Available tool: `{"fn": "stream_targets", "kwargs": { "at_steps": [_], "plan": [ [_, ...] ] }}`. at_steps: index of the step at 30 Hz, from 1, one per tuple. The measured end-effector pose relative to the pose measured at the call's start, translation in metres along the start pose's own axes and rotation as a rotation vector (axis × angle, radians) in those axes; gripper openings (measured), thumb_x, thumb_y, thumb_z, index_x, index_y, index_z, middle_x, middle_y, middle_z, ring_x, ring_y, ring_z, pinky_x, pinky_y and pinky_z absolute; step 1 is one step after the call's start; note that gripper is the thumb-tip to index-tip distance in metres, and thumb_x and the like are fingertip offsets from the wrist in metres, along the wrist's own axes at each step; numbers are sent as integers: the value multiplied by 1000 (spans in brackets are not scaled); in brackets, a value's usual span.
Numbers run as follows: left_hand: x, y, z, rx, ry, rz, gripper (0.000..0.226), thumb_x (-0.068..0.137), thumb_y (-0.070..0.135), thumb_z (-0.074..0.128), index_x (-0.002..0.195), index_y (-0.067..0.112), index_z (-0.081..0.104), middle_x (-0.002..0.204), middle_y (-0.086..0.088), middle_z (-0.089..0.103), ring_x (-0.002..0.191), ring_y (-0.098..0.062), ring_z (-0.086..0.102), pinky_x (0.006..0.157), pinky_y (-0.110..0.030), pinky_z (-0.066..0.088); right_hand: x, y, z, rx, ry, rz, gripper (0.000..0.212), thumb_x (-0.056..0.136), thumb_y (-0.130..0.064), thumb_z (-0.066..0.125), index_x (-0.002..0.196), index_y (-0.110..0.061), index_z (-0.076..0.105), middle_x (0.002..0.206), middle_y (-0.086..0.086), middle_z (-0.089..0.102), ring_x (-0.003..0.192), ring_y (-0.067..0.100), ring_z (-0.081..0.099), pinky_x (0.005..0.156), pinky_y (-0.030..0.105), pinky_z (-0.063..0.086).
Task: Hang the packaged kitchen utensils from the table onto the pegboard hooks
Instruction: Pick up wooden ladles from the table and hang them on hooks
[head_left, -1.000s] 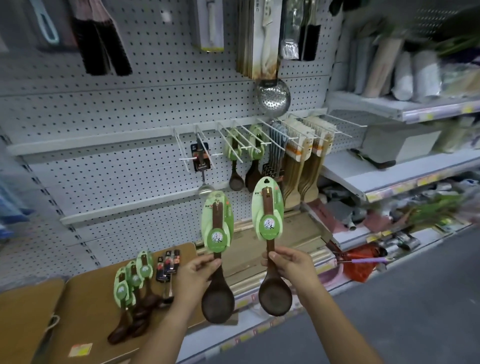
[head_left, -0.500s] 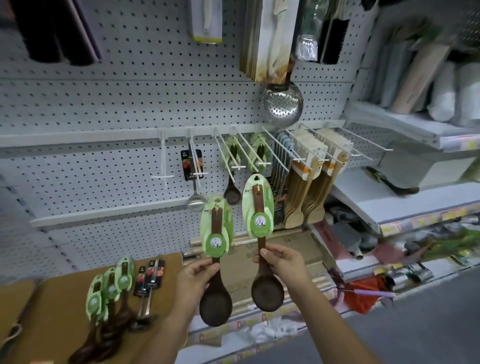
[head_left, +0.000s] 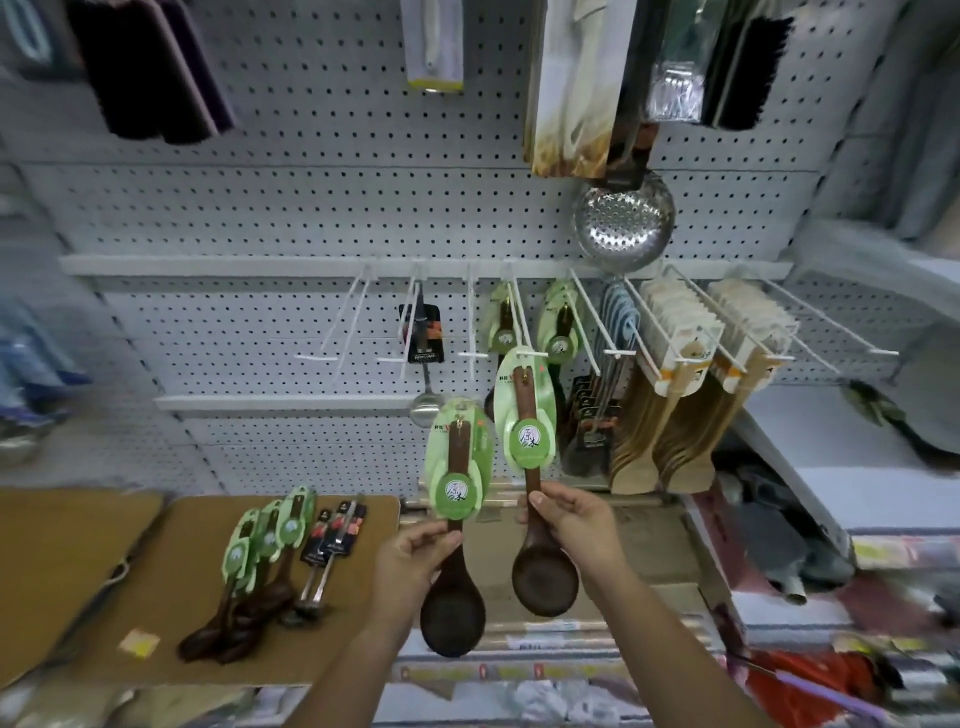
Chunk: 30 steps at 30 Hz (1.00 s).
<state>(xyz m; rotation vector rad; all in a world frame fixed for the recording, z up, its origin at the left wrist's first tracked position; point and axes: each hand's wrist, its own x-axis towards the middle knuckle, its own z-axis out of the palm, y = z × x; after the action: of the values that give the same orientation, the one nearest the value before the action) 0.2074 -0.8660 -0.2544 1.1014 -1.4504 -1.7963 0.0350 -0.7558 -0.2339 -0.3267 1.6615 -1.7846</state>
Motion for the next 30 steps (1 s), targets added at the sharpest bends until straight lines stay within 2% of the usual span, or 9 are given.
{"fn": "stream_targets", "kwargs": {
  "at_steps": [4,8,10,14,18,22,24,26,30],
  "plan": [
    [-9,-5,8,10,19,-4,16,78,3,78,89,14,75,82,-1,77,75,-10,71,66,-20,56,27,-6,1,-56,12,-7,16,92,-2,66,106,6,71,88,21,75,71,23,71,63,25,60],
    [1,-16,5,44,12,-35,14,77,6,79,89,13,76,85,-3,77,82,-18,72,75,-28,58,62,-22,13,-100,16,-41,15,95,-3,64,107,4,69,82,11,74,68,24,71,71,33,61],
    [13,-19,2,46,4,-50,13,78,4,79,88,11,77,85,-5,77,82,-20,72,76,-28,58,80,-33,22,-116,25,-49,15,96,-2,62,109,2,68,82,13,72,60,17,69,65,28,61],
    [38,-21,-3,27,-20,-59,14,78,-1,77,85,12,76,82,-5,77,76,-15,72,68,-21,56,117,-44,36,-186,75,-33,18,96,-1,61,110,8,67,80,16,69,53,10,66,57,21,58],
    [62,-22,-5,2,-34,-65,17,76,-2,78,81,14,75,78,-3,77,71,-12,70,62,-17,54,148,-54,49,-171,96,-6,7,96,1,61,99,3,66,77,18,69,52,16,65,59,26,58],
    [78,-24,-7,8,-60,-67,15,76,-4,78,87,7,76,82,-9,77,76,-17,70,69,-20,56,180,-50,54,-222,123,53,9,92,-2,68,83,-1,70,73,14,71,71,30,70,82,45,61],
    [83,-22,-5,12,-71,-58,15,76,-4,78,88,5,76,82,-10,77,76,-18,70,72,-24,56,202,-36,47,-280,123,58,17,88,-6,74,73,-12,71,80,15,74,86,34,72,92,51,57],
    [86,-21,-1,20,-65,-46,15,75,-5,77,84,8,77,80,-7,77,73,-14,70,74,-27,54,221,-21,41,-316,122,63,23,87,-10,75,67,-19,68,82,12,73,92,34,71,93,47,56],
    [84,-22,11,40,-52,-51,17,76,-4,78,80,12,77,80,-6,77,74,-14,71,73,-26,54,203,-41,46,-353,117,82,34,92,-11,69,61,-19,59,71,7,62,82,25,59,76,38,46]
  ]
}}
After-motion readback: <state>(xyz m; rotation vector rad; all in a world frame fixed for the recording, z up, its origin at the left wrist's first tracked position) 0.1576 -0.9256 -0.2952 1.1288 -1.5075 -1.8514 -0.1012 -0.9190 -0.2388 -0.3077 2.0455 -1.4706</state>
